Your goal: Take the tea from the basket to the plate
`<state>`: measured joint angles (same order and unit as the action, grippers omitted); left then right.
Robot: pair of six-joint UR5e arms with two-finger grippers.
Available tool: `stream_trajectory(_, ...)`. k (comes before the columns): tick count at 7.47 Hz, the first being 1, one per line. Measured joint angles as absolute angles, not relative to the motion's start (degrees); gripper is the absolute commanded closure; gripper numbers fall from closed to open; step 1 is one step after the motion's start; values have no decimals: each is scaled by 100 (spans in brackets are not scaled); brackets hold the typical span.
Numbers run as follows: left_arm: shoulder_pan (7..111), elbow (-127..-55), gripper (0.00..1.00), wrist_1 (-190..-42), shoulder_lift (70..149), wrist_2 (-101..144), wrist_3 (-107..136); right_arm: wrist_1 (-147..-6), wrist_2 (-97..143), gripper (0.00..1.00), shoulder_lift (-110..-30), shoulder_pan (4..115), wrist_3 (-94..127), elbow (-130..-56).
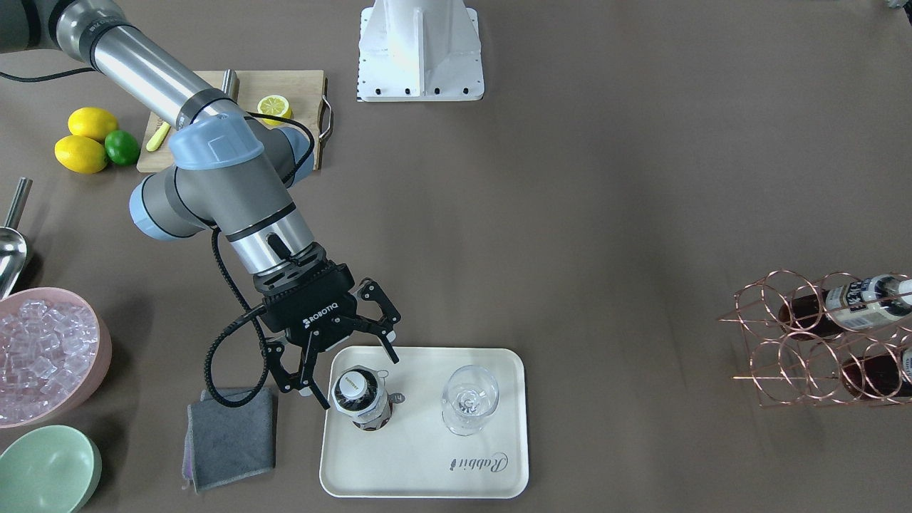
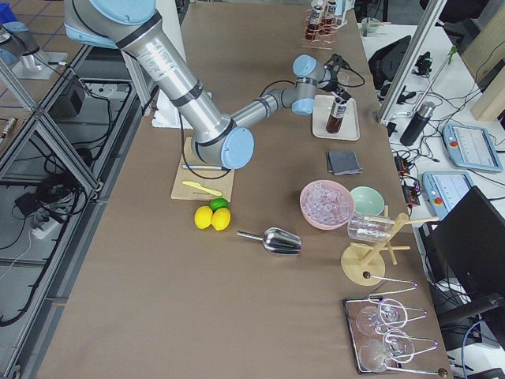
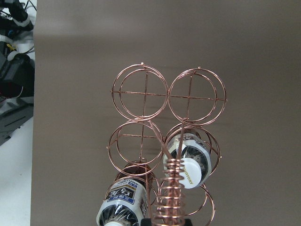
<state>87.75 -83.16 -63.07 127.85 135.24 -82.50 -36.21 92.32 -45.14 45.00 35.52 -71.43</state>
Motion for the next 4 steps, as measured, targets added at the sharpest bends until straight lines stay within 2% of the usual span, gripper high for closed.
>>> stream_trajectory(2,8873,-7966,100,-6311,12752,13527,-8243,-3760,9385,0,-4603,4574,3527,-7436)
stream_trajectory(3,8886,-7891,100,-6316,12692,13531,-8239,-4210,9603,0,-4783,4651,3537,-7997)
stream_trajectory(4,8882,-7851,100,-6332,12645,13533,-8242,-5017,9732,0,-5014,4698,3546,-8854)
